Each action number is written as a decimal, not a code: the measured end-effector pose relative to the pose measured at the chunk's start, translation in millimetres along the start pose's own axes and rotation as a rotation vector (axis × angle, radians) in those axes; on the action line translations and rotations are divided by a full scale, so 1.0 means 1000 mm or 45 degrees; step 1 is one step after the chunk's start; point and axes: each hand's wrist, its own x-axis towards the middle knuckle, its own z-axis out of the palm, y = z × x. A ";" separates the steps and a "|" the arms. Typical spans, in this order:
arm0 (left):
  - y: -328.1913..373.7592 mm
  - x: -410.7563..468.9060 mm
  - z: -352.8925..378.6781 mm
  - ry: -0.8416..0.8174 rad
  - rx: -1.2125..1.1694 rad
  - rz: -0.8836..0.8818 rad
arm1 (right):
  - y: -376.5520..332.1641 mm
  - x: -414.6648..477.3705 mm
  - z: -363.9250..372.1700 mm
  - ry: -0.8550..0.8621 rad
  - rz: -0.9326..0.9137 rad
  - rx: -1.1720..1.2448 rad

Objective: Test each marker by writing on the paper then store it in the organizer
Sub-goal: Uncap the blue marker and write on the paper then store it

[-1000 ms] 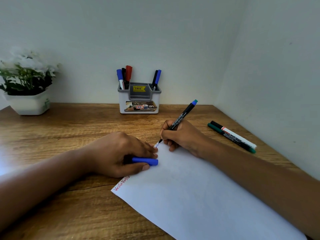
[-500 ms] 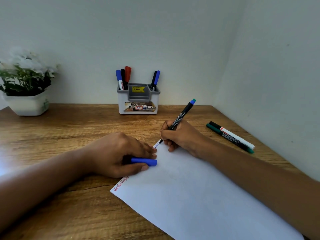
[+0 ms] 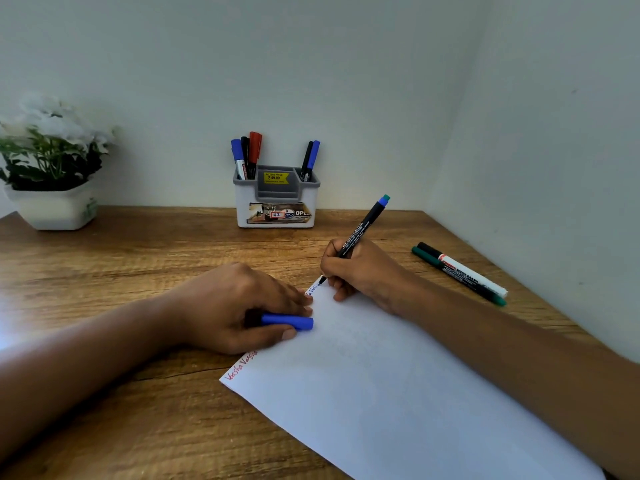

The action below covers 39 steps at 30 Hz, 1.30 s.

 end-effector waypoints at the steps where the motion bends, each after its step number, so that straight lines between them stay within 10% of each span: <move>1: 0.000 0.000 0.000 0.002 -0.004 -0.001 | 0.000 0.000 0.001 0.003 0.000 -0.004; 39: 0.001 0.001 0.000 -0.002 -0.002 0.002 | 0.002 0.002 -0.005 -0.052 -0.016 -0.022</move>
